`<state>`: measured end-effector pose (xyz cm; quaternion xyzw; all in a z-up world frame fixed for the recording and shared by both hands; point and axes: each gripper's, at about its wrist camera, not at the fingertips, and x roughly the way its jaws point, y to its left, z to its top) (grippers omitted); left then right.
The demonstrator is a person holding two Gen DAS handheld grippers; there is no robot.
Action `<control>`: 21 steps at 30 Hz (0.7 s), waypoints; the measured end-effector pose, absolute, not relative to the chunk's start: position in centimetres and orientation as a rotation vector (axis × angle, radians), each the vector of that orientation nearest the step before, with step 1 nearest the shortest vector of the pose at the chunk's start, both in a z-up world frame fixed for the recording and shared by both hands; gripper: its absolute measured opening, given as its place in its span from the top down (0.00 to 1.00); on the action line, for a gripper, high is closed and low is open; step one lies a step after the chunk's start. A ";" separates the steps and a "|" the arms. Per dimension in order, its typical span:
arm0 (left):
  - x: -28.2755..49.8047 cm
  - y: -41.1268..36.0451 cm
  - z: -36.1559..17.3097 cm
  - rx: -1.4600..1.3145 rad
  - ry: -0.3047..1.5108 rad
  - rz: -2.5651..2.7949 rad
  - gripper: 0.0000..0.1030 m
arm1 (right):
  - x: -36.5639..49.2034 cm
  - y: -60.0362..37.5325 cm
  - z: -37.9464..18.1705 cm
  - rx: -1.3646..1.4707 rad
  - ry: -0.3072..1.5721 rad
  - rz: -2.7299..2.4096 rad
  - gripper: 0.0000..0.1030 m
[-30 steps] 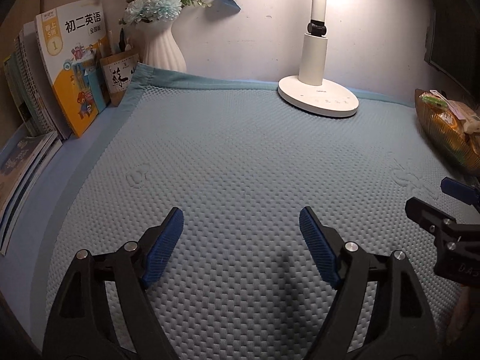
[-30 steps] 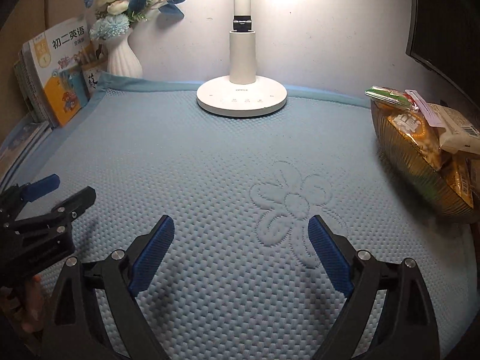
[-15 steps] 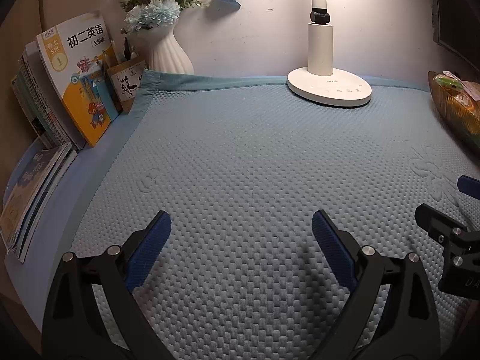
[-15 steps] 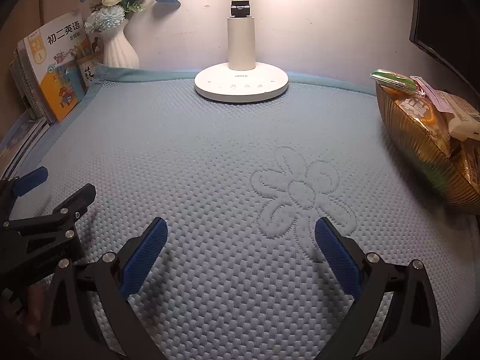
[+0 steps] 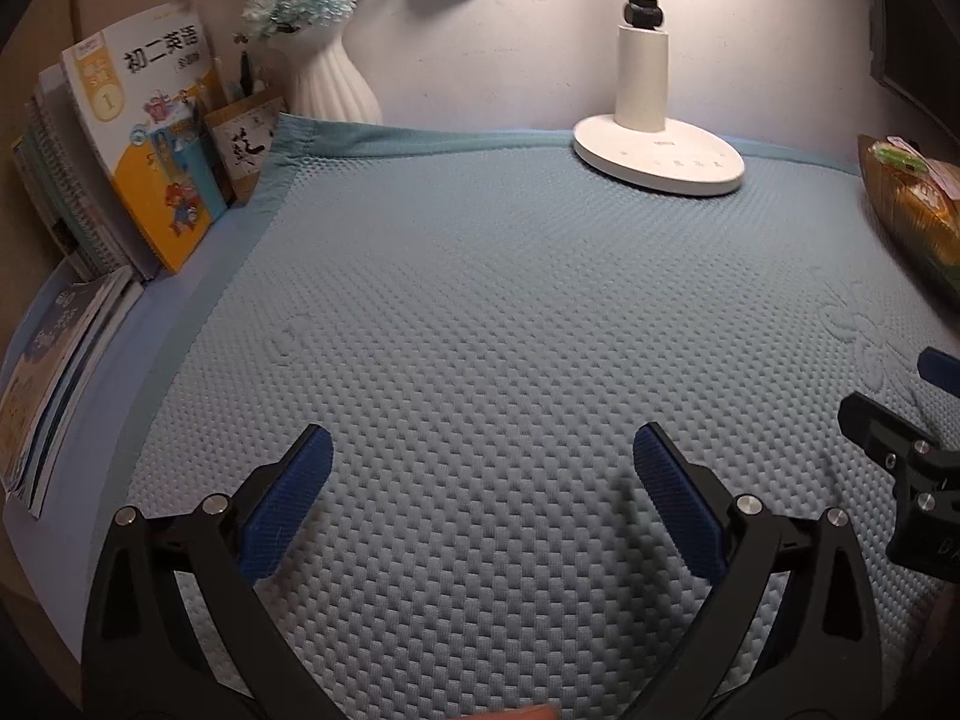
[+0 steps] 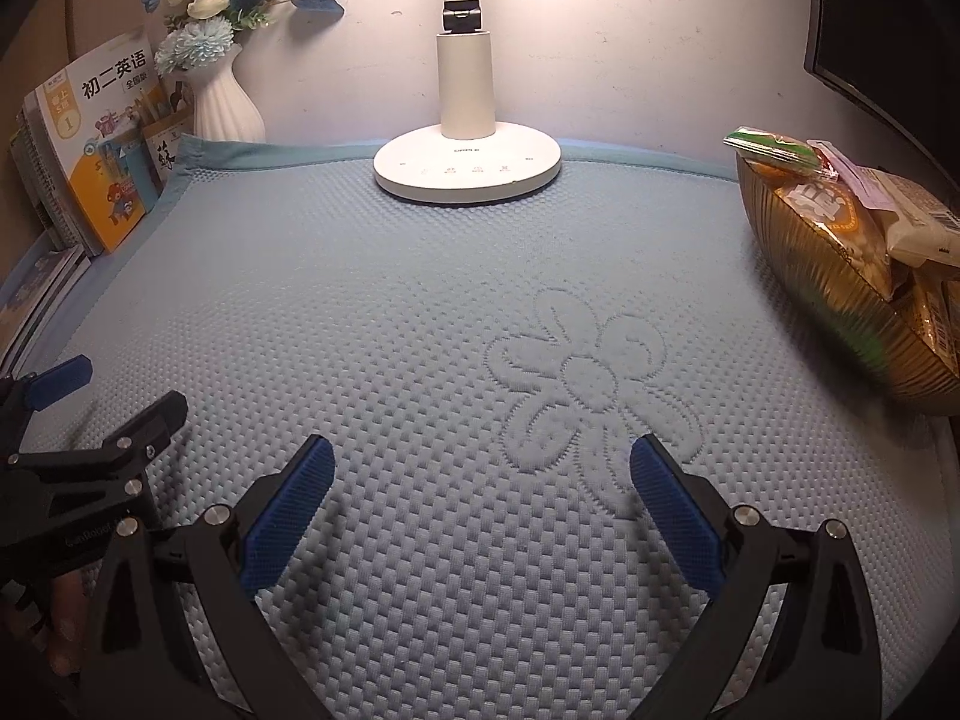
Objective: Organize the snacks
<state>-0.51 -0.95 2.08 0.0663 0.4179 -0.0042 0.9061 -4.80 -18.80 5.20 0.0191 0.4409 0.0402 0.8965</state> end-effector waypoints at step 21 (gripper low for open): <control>-1.2 -0.7 2.7 0.138 0.825 0.001 0.03 | -4.3 -19.3 4.7 0.069 0.937 0.061 0.05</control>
